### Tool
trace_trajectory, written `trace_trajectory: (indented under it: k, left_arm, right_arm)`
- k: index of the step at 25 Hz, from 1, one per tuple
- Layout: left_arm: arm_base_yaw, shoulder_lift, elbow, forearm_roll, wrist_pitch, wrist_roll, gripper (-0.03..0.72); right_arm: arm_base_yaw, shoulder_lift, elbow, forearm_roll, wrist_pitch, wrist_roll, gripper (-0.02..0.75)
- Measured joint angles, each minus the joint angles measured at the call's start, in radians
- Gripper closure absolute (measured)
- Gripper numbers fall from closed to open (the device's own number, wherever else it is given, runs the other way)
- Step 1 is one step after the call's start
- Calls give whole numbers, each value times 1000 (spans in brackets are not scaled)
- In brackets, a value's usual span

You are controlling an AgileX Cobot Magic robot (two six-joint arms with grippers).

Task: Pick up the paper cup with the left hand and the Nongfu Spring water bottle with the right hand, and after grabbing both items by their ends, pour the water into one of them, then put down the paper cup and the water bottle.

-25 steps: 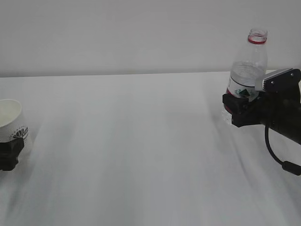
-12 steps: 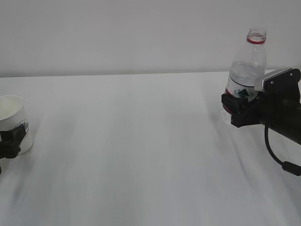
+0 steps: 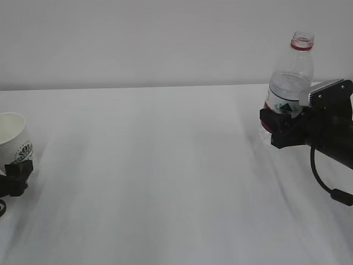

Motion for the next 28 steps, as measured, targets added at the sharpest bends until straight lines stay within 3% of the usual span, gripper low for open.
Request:
trace_trajectory:
  k: [28]
  left_arm:
    - [0, 22, -101, -29, 0, 0, 22]
  right_arm:
    - [0, 0, 0, -25, 0, 10, 265]
